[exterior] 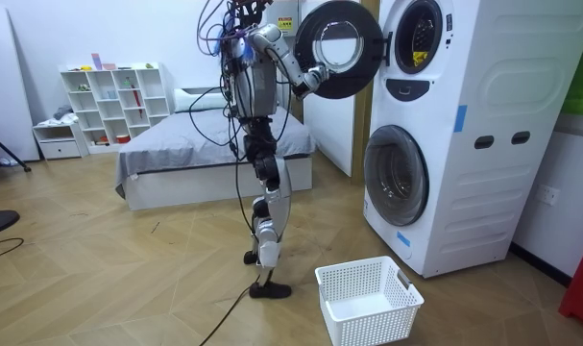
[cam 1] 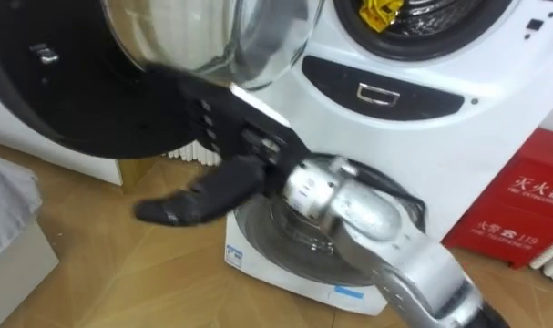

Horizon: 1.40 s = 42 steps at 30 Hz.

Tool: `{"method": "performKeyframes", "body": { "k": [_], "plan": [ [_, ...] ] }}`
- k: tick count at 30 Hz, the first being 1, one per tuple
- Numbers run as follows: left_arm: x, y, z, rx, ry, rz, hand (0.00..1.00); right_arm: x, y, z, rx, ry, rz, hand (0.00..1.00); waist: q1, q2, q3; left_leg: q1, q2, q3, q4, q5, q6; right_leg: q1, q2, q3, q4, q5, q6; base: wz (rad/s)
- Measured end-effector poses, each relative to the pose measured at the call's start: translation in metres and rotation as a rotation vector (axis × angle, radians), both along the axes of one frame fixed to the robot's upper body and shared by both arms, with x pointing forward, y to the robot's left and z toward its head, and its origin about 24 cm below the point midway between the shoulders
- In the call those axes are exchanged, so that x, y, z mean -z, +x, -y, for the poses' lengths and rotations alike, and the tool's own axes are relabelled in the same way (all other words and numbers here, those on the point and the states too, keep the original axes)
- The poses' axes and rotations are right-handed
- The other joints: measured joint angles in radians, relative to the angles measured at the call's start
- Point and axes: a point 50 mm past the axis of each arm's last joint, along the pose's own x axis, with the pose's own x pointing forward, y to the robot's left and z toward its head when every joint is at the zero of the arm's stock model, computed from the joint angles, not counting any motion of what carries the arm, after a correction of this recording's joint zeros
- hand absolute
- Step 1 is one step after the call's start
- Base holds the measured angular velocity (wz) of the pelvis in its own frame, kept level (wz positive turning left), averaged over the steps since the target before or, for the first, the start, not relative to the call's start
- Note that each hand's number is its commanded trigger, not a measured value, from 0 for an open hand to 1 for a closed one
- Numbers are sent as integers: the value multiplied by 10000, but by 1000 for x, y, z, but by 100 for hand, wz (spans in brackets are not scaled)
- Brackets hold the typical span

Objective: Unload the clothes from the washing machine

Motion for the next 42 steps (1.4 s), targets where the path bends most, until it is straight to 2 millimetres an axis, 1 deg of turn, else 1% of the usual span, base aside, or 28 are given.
{"method": "performKeyframes", "body": {
  "k": [1, 2, 3, 4, 5, 7, 8, 9, 10, 11, 13, 14, 16, 18, 21, 23, 26, 27, 28, 29, 30, 32, 33, 34, 35, 39, 41, 42],
  "plan": [
    [0, -1, 0, -36, 1, -9, 0, 7, -2, 6, 109, -179, -159, 0, -99, -19, -28, -59, 7, 90, -10, 0, 0, -125, 8, 160, 17, 0, 0, -18],
    [0, -2, -1, -63, -4, -42, 0, 10, -2, 11, 136, -335, -241, 0, -261, 32, 4, -70, 9, 162, -10, -1, 1, -159, 9, 195, 5, 1, -1, -22],
    [0, -3, -1, -65, -3, -58, 0, 12, -2, 14, 177, -390, -271, 0, -351, 58, -9, -63, 11, 202, -13, -1, 2, -169, 7, 217, 7, 1, -1, -18],
    [0, -2, 0, -63, -14, -23, 0, 15, -4, 22, 345, -318, -392, 0, -507, 123, -42, -2, 10, 253, -23, 0, 3, -174, 6, 363, 8, 2, -3, -16],
    [0, -2, 0, -44, -45, 64, 0, 19, -8, 29, 525, -249, -520, 0, -588, 193, -94, 43, 10, 336, -53, 1, 5, -170, 6, 492, 9, 1, -2, -16],
    [0, 0, 1, 3, -113, 204, 0, 25, -12, 37, 773, -145, -758, 0, -738, 296, -146, 163, 15, 471, -89, 2, 6, -123, 3, 532, 8, 1, -2, -20],
    [0, 1, 2, 43, -197, 304, 0, 31, -16, 40, 870, -104, -957, 0, -812, 366, -205, 234, 22, 546, -144, 3, 6, -101, 10, 582, 9, 1, -2, -21],
    [0, 2, 2, 53, -248, 374, 0, 35, -18, 41, 903, -82, -1052, 0, -844, 396, -237, 285, 24, 572, -174, 3, 6, -88, 14, 621, 9, 1, -2, -21],
    [0, 3, 4, -67, -395, 578, 0, 43, -24, 44, 958, -36, -1305, 0, -898, 449, -260, 404, 27, 649, -216, 3, 6, -31, 17, 723, 9, 1, -2, -17],
    [-1, 5, 4, -167, -506, 746, 0, 52, -29, 46, 969, -64, -1630, 0, -945, 487, -253, 512, 30, 706, -267, 3, 6, 47, 22, 770, -2, 1, -1, -16],
    [-1, 6, 5, -365, -637, 918, 0, 65, -38, 49, 954, -142, -2085, 0, -1028, 510, -266, 638, 33, 813, -367, 3, 7, 73, 26, 814, -1, 1, -1, -16],
    [-1, 6, 5, -482, -717, 995, 0, 71, -42, 50, 952, -177, -2340, 0, -1042, 513, -260, 715, 34, 909, -421, 2, 7, 58, 30, 909, -3, 1, -1, -21],
    [-1, 5, 6, -570, -778, 990, 0, 78, -46, 52, 968, -355, -2524, 0, -1041, 508, -257, 730, 30, 1071, -420, 2, 7, 37, 23, 1011, -2, 1, -1, -24],
    [-1, 5, 6, -636, -812, 1016, 0, 86, -48, 54, 990, -468, -2767, 0, -1064, 528, -238, 748, 28, 1103, -420, 2, 8, 36, 24, 1029, -1, 1, -1, -9],
    [1, 1, 6, -762, -856, 960, 0, 113, -53, 61, 1278, -845, -3741, 0, -1112, 533, -219, 854, 35, 1043, -417, 2, 10, 111, 33, 1000, 8, 2, -1, 2],
    [1, -2, 5, -862, -858, 937, 0, 141, -63, 72, 1734, -1682, -4650, 0, -1130, 536, -216, 783, 35, 1016, -431, -8, 36, 107, 34, 957, 25, 5, -6, 8],
    [2, -6, 5, -1244, -896, 960, 0, 162, -74, 83, 2186, -2223, -5461, 0, -1181, 547, -209, 690, 33, 1005, -418, -14, 48, 59, 41, 975, 37, 21, -31, 0],
    [2, -7, 5, -1286, -894, 949, 0, 162, -74, 83, 2252, -2232, -5471, 0, -1220, 544, -211, 675, 32, 1005, -407, -14, 48, 47, 41, 975, 38, 21, -31, 0],
    [2, -9, 5, -1363, -894, 962, 0, 158, -72, 84, 2358, -2125, -5315, 0, -1361, 561, -205, 626, 32, 1004, -375, -15, 49, 15, 41, 972, 36, 21, -32, 0],
    [2, -9, 5, -1355, -893, 1009, 0, 149, -67, 85, 2541, -1892, -4943, 0, -1431, 581, -210, 563, 32, 1004, -369, -14, 49, -41, 42, 966, 37, 23, -36, 0],
    [2, -8, 6, -1341, -907, 1061, 0, 144, -64, 85, 2661, -1725, -4722, 0, -1442, 586, -213, 537, 32, 1007, -364, -12, 49, -70, 45, 973, 39, 26, -40, 0],
    [2, -6, 8, -1297, -1013, 1257, 0, 119, -55, 88, 3138, -1044, -3584, 0, -1411, 644, -206, 574, 32, 1046, -352, -2, 57, -94, 49, 1018, 58, 28, -42, -5],
    [2, -6, 8, -1285, -1036, 1283, 0, 114, -53, 88, 3212, -900, -3325, 0, -1407, 645, -209, 581, 32, 1049, -352, -1, 58, -93, 48, 1024, 58, 28, -42, -4],
    [2, -5, 9, -1266, -1064, 1332, 0, 103, -50, 88, 3278, -655, -2858, 0, -1391, 637, -214, 607, 32, 1053, -363, 0, 60, -87, 47, 1026, 56, 27, -42, -4],
    [2, -7, 9, -1278, -1062, 1304, 0, 93, -48, 85, 3229, -320, -2532, 0, -1390, 661, -198, 677, 32, 1062, -398, 1, 60, -37, 48, 1024, 34, 26, -40, 0],
    [2, -11, 8, -1323, -1001, 1251, 0, 71, -43, 79, 3045, 575, -1957, 0, -1374, 642, -193, 771, 33, 1066, -430, 1, 60, 67, 46, 996, 12, 16, -23, 0],
    [2, -12, 6, -1391, -964, 1272, 0, 56, -36, 75, 2891, 809, -1396, 0, -1374, 598, -191, 708, 33, 1063, -428, 0, 60, 22, 39, 983, 11, 16, -23, 2],
    [2, -12, 5, -1466, -940, 1279, 0, 49, -32, 74, 2859, 865, -1120, 0, -1379, 569, -204, 705, 35, 1063, -427, 0, 61, 22, 39, 976, 11, 14, -21, 0]
  ]
}}
